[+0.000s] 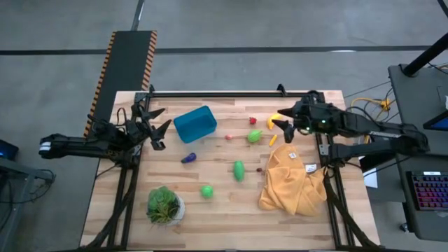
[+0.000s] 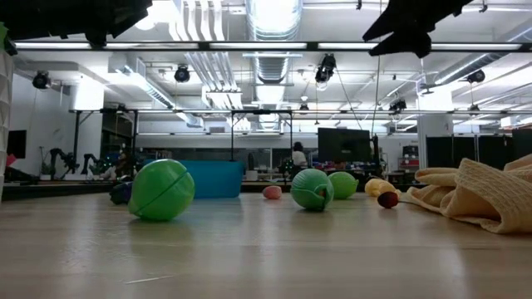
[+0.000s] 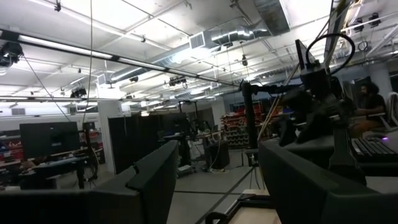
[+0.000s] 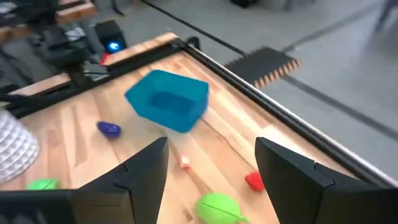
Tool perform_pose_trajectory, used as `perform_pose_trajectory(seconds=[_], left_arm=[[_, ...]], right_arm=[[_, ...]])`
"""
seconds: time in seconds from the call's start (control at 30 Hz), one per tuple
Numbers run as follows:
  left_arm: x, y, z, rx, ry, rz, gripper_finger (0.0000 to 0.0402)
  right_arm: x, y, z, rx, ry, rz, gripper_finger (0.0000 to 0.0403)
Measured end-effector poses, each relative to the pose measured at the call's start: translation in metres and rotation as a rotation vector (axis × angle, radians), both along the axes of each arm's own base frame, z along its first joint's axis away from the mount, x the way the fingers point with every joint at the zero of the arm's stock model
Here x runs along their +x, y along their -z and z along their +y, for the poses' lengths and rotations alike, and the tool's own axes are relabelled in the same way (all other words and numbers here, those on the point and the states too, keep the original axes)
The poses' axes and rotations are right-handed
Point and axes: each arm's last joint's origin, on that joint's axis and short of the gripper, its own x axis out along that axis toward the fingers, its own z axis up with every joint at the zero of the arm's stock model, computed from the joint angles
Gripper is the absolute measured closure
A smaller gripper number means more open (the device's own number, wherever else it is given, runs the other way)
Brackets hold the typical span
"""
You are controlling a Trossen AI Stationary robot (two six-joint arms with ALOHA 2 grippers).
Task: Pick and placing Produce into tupperware
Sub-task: Put the small corn into the blue bin
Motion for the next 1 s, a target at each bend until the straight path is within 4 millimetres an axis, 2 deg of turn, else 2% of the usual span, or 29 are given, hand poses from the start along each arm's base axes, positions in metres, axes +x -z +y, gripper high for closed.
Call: perform_pose_trajectory(seconds=[0.33,0.63,1.0], left_arm=[[0.001,0.001,0.0,0.001,0.0,0.006,0.0192],[0.001,0.001,0.0,0.001,0.0,0.008,0.0192],[0.001,0.002,0.0,0.001,0.0,0.008,0.0192]], right_arm=[[0.023,0.012,-0.004,0.08,0.06,0.112,0.0172],[0.041,0.014,-0.007,0.011,0.01,0.216,0.0172],[0.04,0.018,-0.006,-0.121,-0.098,0.356,0.0175]])
